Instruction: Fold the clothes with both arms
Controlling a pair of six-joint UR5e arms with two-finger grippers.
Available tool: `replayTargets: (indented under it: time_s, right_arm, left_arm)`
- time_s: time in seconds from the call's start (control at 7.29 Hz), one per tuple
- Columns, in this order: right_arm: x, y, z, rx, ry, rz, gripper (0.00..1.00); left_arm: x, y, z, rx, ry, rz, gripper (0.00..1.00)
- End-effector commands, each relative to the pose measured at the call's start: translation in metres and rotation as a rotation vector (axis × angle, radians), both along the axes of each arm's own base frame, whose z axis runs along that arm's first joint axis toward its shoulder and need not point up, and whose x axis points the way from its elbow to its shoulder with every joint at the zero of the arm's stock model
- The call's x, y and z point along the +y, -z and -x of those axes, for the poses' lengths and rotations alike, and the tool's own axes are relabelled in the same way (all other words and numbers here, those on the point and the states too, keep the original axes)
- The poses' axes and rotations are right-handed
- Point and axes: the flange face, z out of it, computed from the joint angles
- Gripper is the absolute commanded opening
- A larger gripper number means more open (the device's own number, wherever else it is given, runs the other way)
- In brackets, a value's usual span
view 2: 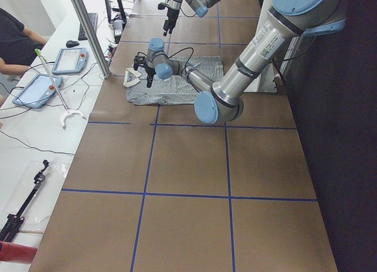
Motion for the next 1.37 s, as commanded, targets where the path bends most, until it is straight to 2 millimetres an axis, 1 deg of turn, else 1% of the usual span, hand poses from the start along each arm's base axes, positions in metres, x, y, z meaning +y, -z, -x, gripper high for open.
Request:
replayTargets:
  time_s: [0.0, 0.14, 0.27, 0.41, 0.55, 0.69, 0.82, 0.96, 1.1, 1.24]
  right_arm:
    - [0.110, 0.012, 0.043, 0.014, -0.017, 0.029, 1.00]
    - [0.163, 0.005, 0.060, 0.042, -0.016, 0.107, 0.99]
    - [0.214, 0.002, 0.080, 0.060, -0.023, 0.093, 0.98]
    - [0.261, -0.019, 0.098, 0.109, -0.034, 0.118, 0.97]
    - [0.298, -0.035, 0.112, 0.132, -0.046, 0.133, 0.95]
    - [0.311, -0.039, 0.118, 0.139, -0.085, 0.184, 0.90]
    - [0.318, -0.042, 0.122, 0.158, -0.095, 0.214, 0.84]
    - [0.318, -0.047, 0.121, 0.178, -0.100, 0.226, 0.83]
    - [0.322, -0.049, 0.124, 0.181, -0.100, 0.237, 0.82]
    - [0.326, -0.055, 0.127, 0.204, -0.096, 0.238, 0.79]
  left_arm:
    - [0.064, -0.015, 0.040, 0.084, -0.110, 0.017, 0.69]
    - [0.074, -0.023, 0.053, 0.094, -0.124, 0.028, 0.68]
    - [0.089, -0.039, 0.068, 0.089, -0.116, 0.037, 0.68]
    - [0.101, -0.048, 0.079, 0.089, -0.117, 0.042, 0.69]
    - [0.102, -0.057, 0.077, 0.076, -0.118, 0.055, 0.69]
    - [0.101, -0.063, 0.075, 0.066, -0.124, 0.059, 0.69]
    - [0.101, -0.065, 0.073, 0.064, -0.124, 0.066, 0.69]
    - [0.101, -0.068, 0.072, 0.060, -0.131, 0.071, 0.69]
    - [0.100, -0.070, 0.071, 0.059, -0.131, 0.075, 0.69]
    - [0.100, -0.070, 0.071, 0.060, -0.127, 0.079, 0.69]
